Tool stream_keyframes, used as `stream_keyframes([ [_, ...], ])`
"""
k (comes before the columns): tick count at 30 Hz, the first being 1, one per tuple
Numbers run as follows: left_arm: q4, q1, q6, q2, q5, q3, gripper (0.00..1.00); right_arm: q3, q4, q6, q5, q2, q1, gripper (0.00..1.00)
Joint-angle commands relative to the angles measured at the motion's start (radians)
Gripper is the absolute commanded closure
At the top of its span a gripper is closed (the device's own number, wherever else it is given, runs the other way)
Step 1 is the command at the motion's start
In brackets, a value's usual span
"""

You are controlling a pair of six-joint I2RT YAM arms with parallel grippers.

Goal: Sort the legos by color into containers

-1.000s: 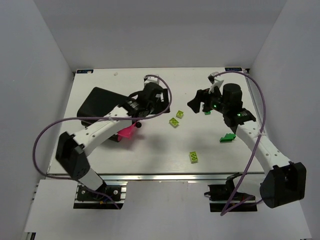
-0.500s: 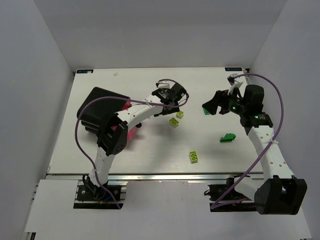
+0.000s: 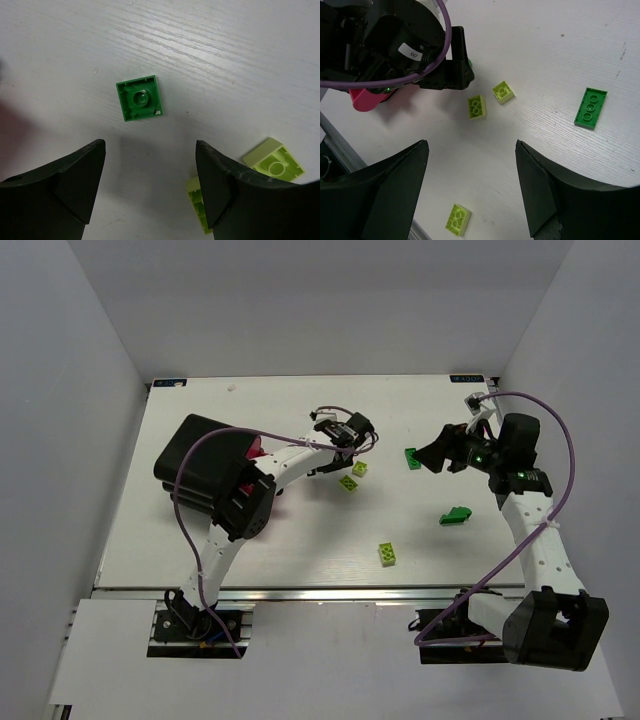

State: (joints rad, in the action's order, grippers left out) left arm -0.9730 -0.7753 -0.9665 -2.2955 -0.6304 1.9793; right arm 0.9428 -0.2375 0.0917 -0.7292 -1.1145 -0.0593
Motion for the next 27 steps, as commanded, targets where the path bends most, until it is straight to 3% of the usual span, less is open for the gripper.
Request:
stream_keyframes([
  [1, 0.0, 0.019, -0.034, 0.018, -0.048, 0.02, 0.18, -0.007, 0.02, -0.018, -0.045, 0.012, -0.013, 0.25],
  [10, 0.042, 0.077, -0.011, -0.038, 0.006, 0.018, 0.19, -0.01, 0.02, -0.02, -0.072, 0.005, -0.036, 0.25],
  [16, 0.079, 0.096, 0.008, -0.05, 0.034, 0.029, 0.25, -0.018, 0.024, -0.02, -0.095, 0.001, -0.06, 0.26],
  [19, 0.091, 0.096, 0.018, -0.056, 0.044, 0.029, 0.32, -0.018, 0.021, -0.018, -0.105, -0.002, -0.071, 0.26],
  [27, 0.128, 0.096, 0.046, -0.022, 0.087, -0.008, 0.72, -0.024, 0.026, -0.01, -0.131, -0.015, -0.088, 0.28],
])
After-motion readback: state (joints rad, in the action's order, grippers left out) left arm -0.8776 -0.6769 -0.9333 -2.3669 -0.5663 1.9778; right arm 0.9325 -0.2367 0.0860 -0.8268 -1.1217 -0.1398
